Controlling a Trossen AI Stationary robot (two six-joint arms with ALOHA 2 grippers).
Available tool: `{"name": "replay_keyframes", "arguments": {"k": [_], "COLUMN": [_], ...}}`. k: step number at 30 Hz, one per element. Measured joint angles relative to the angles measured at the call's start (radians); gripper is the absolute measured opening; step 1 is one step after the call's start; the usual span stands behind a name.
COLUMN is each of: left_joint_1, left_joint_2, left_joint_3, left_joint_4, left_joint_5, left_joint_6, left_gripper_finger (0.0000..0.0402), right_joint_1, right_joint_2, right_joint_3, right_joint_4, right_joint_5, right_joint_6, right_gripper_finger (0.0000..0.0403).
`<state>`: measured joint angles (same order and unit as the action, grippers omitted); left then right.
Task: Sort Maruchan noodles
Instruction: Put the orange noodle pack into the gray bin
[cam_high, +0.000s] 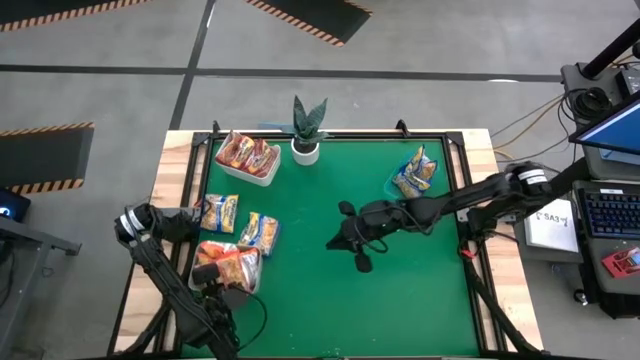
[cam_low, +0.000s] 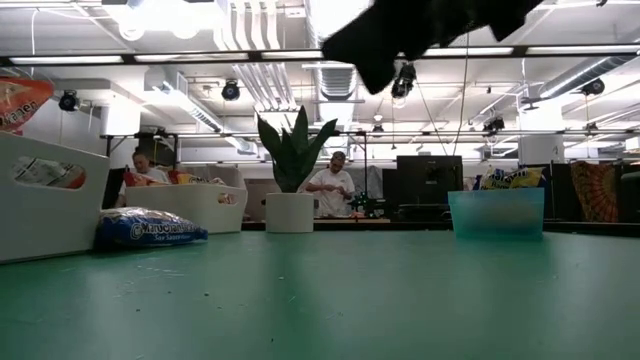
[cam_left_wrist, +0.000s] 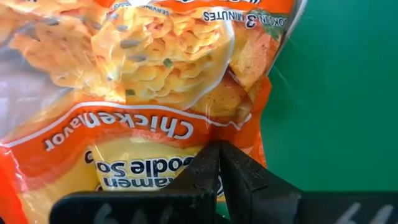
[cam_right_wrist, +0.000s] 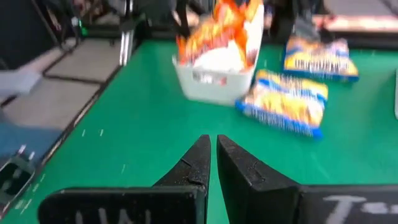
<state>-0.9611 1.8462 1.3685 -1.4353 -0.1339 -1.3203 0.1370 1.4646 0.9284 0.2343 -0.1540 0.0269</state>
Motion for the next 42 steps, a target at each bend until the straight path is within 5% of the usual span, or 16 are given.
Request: {"name": "replay_keyframes", "arguments": {"k": [7,21,42], "left_joint_1": [0.0,0.0,0.0], "left_joint_2": [0.0,0.001,0.001], "left_joint_3": [-0.003,-0.004,-0.004], "left_joint_4": [-0.01,-0.012,-0.055], "left_joint_5": [-0.02,-0.069,-0.122], "left_joint_6": [0.01,-0.001,-0.016], "left_gripper_finger": [0.0,0.0,0.0], "right_joint_1": [-0.047,-0.074,-0.077], "right_joint_2": [0.181,0.548,0.572], "right_joint_3": [0.088,0.408,0.411], "right_joint_4": [0.179,0.201,0.285], "right_joint_5": [0.001,-0.003,-0.001], "right_joint_6": [0.009,0.0,-0.011], "right_gripper_finger": [0.0018,0.0017,0.0017]}}
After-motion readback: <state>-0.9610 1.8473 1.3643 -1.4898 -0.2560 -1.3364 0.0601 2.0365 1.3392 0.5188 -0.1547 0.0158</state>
